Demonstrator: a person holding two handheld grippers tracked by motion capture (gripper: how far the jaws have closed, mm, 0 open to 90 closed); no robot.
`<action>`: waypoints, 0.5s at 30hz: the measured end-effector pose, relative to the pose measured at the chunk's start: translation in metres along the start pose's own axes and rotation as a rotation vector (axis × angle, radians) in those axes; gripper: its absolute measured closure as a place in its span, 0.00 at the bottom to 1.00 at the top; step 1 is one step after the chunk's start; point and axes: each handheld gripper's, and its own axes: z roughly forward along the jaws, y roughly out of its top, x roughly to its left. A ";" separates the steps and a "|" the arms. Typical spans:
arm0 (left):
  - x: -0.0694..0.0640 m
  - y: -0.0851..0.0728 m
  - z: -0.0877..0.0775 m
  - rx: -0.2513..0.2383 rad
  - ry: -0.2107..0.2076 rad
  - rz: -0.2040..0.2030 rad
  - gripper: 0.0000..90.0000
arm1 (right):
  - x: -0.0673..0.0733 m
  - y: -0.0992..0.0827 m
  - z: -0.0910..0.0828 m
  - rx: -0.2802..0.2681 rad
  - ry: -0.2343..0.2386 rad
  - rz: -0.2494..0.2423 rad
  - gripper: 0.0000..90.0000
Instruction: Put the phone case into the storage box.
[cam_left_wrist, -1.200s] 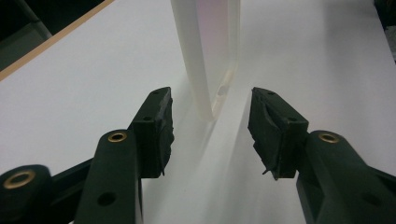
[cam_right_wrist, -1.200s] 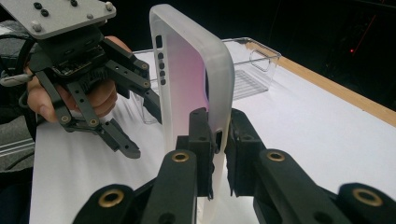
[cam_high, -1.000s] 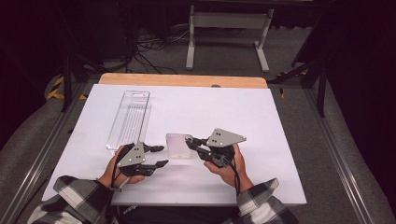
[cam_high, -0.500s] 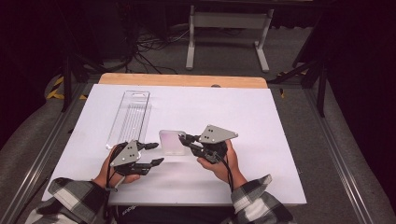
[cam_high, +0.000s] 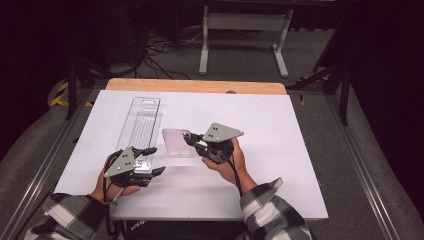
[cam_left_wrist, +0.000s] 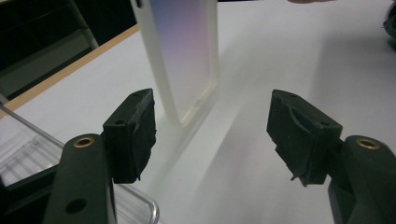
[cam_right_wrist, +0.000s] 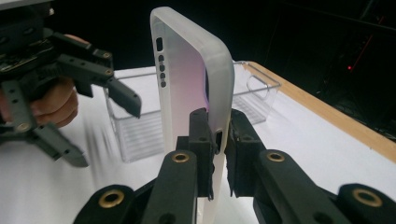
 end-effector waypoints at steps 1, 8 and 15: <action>0.000 0.000 -0.002 -0.001 0.004 0.001 0.37 | 0.000 0.000 0.000 0.000 0.000 0.000 0.91; 0.004 -0.005 -0.015 -0.006 0.042 -0.017 0.30 | -0.011 0.028 0.021 -0.036 0.001 -0.033 0.91; 0.003 -0.011 -0.025 -0.004 0.058 -0.035 0.24 | -0.026 0.044 0.042 -0.058 0.006 -0.031 0.91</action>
